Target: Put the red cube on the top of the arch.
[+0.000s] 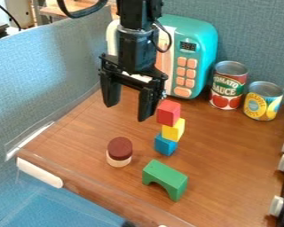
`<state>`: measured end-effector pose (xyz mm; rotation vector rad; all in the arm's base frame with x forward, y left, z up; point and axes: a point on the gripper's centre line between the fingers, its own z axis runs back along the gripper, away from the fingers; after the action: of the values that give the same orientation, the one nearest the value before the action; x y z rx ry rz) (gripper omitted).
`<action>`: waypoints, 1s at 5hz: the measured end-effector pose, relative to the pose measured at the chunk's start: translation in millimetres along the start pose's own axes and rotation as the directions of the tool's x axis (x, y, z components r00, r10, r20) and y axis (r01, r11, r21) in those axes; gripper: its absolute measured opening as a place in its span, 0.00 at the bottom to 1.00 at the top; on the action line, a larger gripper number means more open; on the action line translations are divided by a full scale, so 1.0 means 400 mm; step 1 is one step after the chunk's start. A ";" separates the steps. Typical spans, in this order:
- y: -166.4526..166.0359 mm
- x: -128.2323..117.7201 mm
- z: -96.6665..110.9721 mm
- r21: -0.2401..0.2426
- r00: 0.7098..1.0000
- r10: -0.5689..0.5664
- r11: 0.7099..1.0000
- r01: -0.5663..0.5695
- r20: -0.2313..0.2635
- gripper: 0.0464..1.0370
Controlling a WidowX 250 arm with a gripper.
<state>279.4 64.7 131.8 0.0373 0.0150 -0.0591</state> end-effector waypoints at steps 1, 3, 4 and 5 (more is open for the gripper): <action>0.000 0.002 -0.021 -0.007 1.000 0.006 1.000 -0.007 -0.028 0.96; 0.002 0.082 -0.010 -0.042 0.999 0.040 0.998 -0.040 -0.005 0.96; 0.009 0.093 -0.007 -0.058 0.998 0.065 0.996 -0.065 0.005 0.96; 0.011 0.111 -0.041 -0.098 0.994 0.111 0.989 -0.112 -0.016 0.96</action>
<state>323.9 67.2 115.0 -0.0600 0.0264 0.0534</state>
